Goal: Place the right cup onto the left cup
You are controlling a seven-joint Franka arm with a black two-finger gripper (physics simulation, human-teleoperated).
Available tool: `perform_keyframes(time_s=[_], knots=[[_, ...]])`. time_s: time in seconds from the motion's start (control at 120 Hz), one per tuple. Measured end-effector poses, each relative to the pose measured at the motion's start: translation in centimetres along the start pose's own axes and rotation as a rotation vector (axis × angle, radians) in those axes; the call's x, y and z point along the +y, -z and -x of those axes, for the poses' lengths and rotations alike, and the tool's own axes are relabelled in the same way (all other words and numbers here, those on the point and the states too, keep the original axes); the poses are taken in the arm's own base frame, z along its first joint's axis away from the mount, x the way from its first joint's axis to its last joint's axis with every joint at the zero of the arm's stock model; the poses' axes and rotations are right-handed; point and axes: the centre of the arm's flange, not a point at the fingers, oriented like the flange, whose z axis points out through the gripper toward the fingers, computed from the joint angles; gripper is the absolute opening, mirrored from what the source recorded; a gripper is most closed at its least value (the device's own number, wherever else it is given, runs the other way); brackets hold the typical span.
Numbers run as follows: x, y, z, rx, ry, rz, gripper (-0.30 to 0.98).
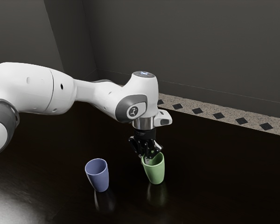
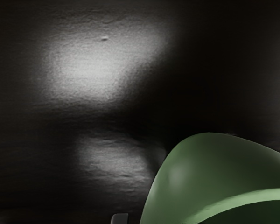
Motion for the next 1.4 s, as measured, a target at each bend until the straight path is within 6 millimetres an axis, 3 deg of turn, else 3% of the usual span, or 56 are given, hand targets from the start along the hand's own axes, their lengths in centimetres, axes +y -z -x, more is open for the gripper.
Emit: perform_keyframes(time_s=[0.225, 0.508, 0.717, 0.85, 0.975, 1.208, 1.4], knots=[[0.3, 0.7, 0.2, 0.013, -0.002, -0.003, -0.08], [-0.1, 5.6, 2.0, 0.063, 0.003, -0.008, -0.09], [-3.2, 10.5, 3.7, 0.090, 0.054, -0.019, -0.10], [-5.5, 12.5, 5.0, 0.093, 0.091, -0.026, -0.10], [-8.8, 13.0, 5.4, 0.084, 0.145, -0.032, -0.10], [-14.1, 12.0, 5.5, 0.050, 0.218, -0.039, -0.10], [-15.1, 12.7, 9.0, 0.048, 0.215, -0.028, -0.10]])
